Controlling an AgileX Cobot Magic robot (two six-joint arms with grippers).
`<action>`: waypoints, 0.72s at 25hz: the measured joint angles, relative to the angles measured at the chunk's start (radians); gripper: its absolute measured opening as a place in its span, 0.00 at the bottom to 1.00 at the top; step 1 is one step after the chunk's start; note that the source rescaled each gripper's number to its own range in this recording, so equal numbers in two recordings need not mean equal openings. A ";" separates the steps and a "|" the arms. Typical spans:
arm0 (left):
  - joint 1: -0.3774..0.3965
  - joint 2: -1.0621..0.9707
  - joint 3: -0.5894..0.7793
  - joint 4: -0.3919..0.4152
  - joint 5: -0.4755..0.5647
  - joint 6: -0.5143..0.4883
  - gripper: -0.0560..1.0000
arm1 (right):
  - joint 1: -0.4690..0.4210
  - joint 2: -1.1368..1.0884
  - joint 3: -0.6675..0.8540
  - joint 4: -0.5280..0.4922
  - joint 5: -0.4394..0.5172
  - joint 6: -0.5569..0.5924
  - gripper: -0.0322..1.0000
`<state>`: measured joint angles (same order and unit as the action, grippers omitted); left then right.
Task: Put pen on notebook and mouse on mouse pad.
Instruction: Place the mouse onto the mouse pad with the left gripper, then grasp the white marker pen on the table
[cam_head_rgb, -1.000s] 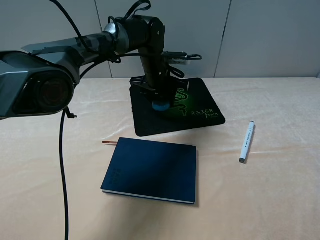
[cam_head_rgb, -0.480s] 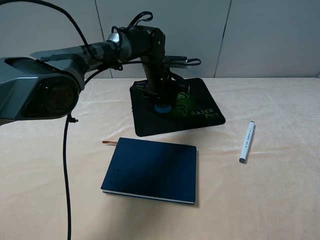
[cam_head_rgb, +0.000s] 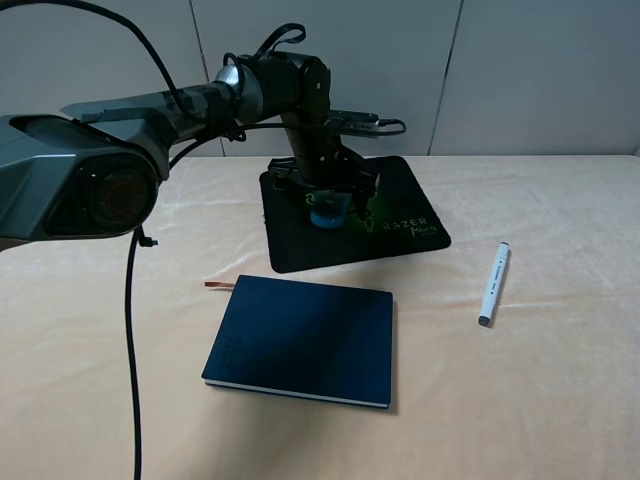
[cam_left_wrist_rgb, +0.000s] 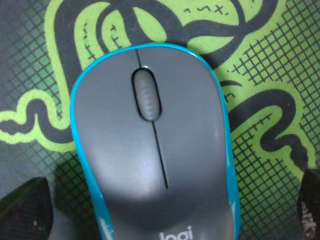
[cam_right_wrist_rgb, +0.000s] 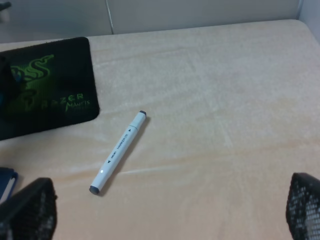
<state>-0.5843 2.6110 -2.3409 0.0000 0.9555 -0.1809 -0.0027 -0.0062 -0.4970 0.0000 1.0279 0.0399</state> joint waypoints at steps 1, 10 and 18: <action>0.000 0.000 0.000 0.000 0.000 0.004 0.97 | 0.000 0.000 0.000 0.000 0.000 0.000 1.00; 0.000 -0.107 0.000 0.019 0.093 0.007 1.00 | 0.000 0.000 0.000 0.000 0.000 0.000 1.00; 0.000 -0.266 -0.002 0.057 0.208 0.040 1.00 | 0.000 0.000 0.000 0.000 0.000 0.000 1.00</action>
<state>-0.5843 2.3446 -2.3429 0.0573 1.1638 -0.1413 -0.0027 -0.0062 -0.4970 0.0000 1.0279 0.0399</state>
